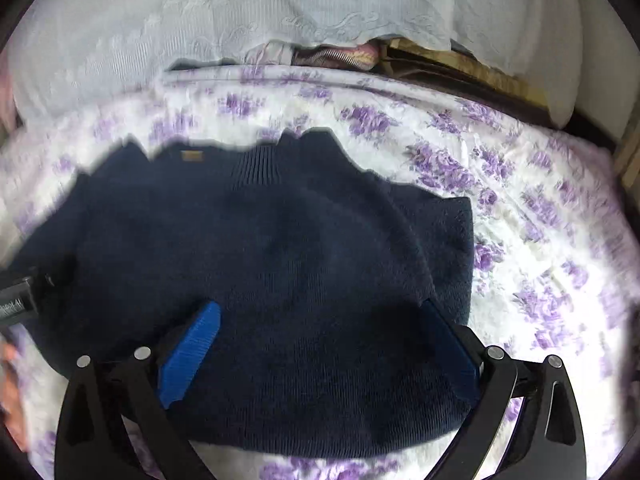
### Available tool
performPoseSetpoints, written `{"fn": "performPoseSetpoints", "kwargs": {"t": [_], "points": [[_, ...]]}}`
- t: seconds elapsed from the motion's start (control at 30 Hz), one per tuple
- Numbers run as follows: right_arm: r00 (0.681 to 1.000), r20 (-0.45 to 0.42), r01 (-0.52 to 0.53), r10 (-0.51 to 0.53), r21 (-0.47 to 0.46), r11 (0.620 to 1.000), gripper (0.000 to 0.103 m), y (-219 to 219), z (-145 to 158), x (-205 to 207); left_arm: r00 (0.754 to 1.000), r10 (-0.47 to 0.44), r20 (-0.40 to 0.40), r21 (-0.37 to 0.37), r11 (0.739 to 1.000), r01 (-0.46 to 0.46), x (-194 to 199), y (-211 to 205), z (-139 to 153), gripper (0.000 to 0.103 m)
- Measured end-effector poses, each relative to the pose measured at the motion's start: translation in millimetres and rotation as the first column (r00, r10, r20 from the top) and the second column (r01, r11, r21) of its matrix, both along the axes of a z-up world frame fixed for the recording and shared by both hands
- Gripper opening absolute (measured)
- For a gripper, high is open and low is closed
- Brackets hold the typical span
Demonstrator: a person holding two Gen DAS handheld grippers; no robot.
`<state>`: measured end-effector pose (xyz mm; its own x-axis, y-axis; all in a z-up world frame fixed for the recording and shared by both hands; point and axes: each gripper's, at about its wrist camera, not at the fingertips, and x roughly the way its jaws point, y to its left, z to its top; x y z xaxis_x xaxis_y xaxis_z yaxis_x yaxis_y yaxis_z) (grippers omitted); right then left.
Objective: Fold small clothes
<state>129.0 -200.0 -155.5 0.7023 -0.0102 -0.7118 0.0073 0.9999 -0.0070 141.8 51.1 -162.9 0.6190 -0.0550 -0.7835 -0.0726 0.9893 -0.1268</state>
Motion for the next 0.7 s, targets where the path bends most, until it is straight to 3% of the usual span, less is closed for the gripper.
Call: {"fn": "performPoseSetpoints", "kwargs": {"t": [0.07,0.2,0.33,0.4,0.57,0.7], "points": [[1.000,0.026,0.003,-0.003,0.009,1.000,0.100,-2,5,-3,1.000,0.002,0.014,0.041,0.999,-0.002,-3,-5,4,0.099],[0.987,0.163,0.004,-0.007,0.020,1.000,0.100,1,31,-5,0.996,-0.015,0.093,0.118,0.993,0.004,-6,-18,25,0.099],[0.998,0.044,0.040,-0.040,-0.002,0.999,0.100,7,16,35,0.993,-0.013,0.121,0.152,0.988,-0.006,11,-26,36,0.099],[0.998,-0.050,0.037,-0.037,-0.001,0.999,0.100,8,-5,47,0.998,-0.007,0.066,0.204,0.979,-0.007,27,-31,18,0.099],[0.999,-0.022,0.029,-0.029,0.006,1.000,0.100,6,-5,43,0.999,-0.006,0.041,0.144,0.990,0.000,31,-23,8,0.099],[0.999,-0.020,0.029,-0.029,0.009,1.000,0.100,6,-7,42,0.998,-0.005,0.060,0.186,0.982,-0.006,27,-29,10,0.099]]}}
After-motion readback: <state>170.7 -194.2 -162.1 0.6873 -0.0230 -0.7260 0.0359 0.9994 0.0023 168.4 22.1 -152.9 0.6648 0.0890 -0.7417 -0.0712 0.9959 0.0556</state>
